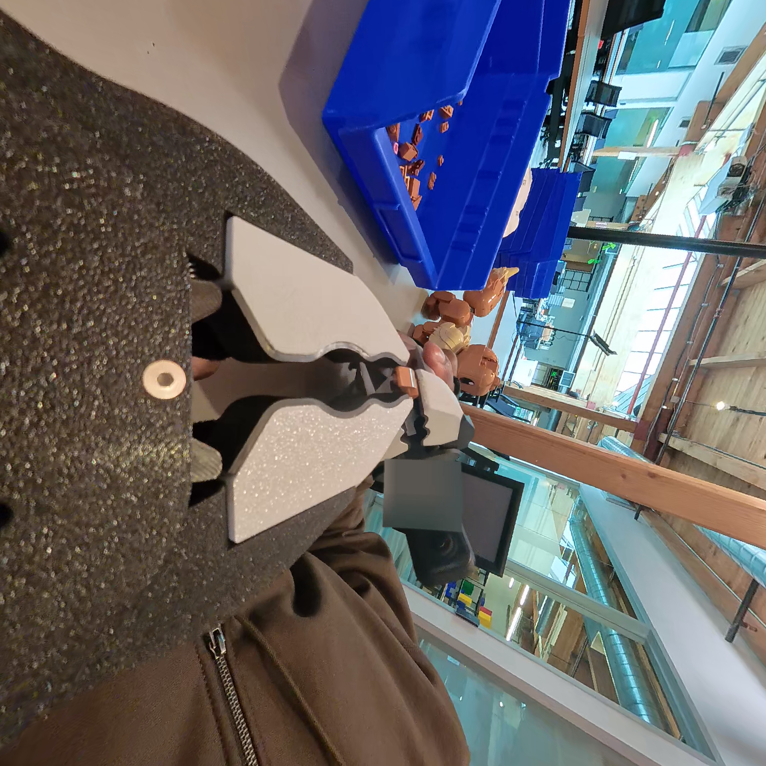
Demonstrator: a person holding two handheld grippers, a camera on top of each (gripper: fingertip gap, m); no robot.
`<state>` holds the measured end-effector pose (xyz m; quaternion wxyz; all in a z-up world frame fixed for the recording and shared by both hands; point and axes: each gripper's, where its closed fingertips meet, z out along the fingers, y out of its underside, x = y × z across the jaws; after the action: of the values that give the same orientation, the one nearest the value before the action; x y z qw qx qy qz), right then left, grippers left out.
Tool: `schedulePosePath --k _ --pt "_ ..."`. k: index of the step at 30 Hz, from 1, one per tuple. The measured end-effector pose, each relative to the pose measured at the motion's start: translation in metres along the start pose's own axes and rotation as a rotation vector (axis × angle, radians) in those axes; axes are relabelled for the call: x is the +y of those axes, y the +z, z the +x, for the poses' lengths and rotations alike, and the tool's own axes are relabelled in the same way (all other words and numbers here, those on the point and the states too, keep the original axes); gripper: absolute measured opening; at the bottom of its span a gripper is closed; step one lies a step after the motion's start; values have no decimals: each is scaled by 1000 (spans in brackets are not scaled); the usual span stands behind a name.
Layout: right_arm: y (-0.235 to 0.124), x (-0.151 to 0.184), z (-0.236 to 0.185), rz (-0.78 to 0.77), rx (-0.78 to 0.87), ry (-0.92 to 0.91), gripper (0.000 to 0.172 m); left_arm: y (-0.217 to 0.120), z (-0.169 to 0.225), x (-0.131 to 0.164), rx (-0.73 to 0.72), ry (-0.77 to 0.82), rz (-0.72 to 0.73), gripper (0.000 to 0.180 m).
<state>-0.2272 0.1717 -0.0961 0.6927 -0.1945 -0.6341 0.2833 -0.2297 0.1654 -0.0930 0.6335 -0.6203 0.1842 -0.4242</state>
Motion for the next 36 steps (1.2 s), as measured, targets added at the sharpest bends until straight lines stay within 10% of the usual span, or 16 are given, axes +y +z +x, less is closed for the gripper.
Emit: schedulePosePath --k 36 --pt "-6 -1 -17 32 -77 -133 6 7 8 22 77 -84 -136 12"
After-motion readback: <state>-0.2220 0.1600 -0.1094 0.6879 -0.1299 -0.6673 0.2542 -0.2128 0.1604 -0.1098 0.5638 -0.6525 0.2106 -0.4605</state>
